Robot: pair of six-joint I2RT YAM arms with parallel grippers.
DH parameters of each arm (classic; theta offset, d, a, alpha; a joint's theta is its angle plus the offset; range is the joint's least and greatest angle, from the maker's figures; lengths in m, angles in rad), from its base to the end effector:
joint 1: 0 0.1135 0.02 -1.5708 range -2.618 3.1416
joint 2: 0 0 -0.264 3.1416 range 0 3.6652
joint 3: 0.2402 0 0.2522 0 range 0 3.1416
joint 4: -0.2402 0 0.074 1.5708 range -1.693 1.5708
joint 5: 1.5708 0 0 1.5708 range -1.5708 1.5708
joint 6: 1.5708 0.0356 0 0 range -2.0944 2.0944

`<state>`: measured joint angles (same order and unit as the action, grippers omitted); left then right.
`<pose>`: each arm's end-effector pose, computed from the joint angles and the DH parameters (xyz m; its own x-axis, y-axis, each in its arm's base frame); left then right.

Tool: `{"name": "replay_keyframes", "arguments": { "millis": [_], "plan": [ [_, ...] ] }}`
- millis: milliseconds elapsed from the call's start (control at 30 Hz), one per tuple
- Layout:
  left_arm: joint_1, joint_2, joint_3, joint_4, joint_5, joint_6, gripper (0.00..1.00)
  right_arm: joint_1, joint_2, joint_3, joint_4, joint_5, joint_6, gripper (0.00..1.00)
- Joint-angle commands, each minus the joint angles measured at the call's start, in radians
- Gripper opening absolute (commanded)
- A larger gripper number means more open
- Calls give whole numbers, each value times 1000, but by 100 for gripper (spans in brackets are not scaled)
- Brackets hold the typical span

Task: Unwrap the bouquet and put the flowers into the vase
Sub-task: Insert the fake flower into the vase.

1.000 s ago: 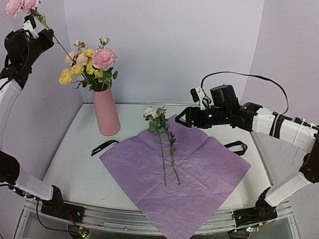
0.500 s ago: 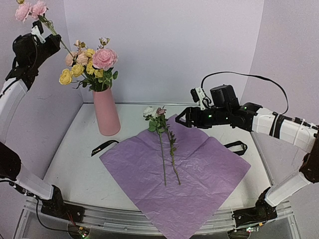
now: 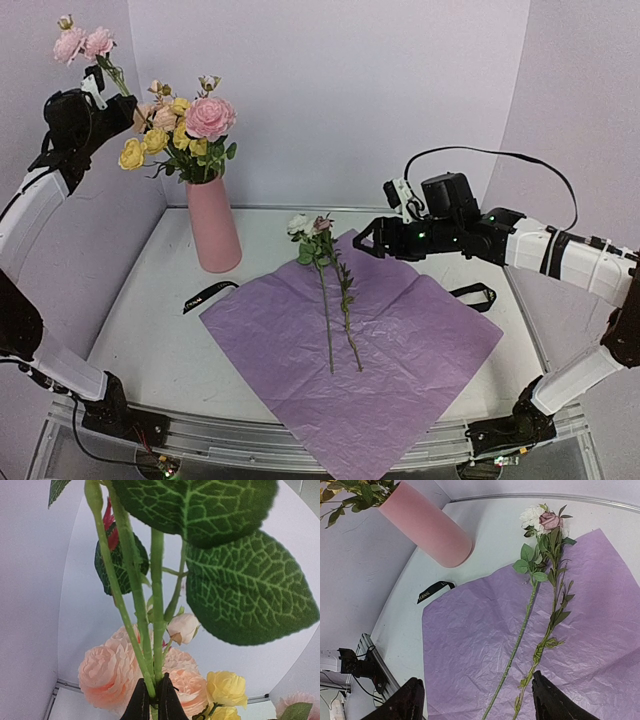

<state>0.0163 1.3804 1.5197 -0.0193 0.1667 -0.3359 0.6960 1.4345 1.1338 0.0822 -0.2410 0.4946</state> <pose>0.3127 -0.0008 0.4792 0.0640 -0.3240 -0.9439 0.1798 0.9341 -0.3085 0.2569 0.2257 0.3363 -0.5268 0.1605 -0.8347 -0.6264 0.5904 0.5089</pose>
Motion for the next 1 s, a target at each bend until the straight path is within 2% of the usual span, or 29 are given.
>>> {"name": "replay_keyframes", "arguments": {
  "millis": [0, 600, 667, 833, 900, 967],
  "plan": [
    [-11, -24, -34, 84, 30, 45, 0, -4, -31, -6, 7, 18, 5, 75],
    [-102, 10, -124, 104, 41, 121, 0, -4, -55, -26, 5, 33, 12, 75],
    [-104, 14, -127, 104, 40, 119, 6, -4, -57, -27, 5, 34, 13, 75],
    [-105, 9, -109, 104, 36, 114, 36, -4, -51, -21, 5, 33, 13, 75],
    [-105, 6, -100, 102, 31, 117, 43, -4, -46, -17, 5, 30, 13, 75],
    [-105, -1, -92, 103, 22, 118, 46, -4, -42, -13, 5, 27, 13, 75]
  ]
}}
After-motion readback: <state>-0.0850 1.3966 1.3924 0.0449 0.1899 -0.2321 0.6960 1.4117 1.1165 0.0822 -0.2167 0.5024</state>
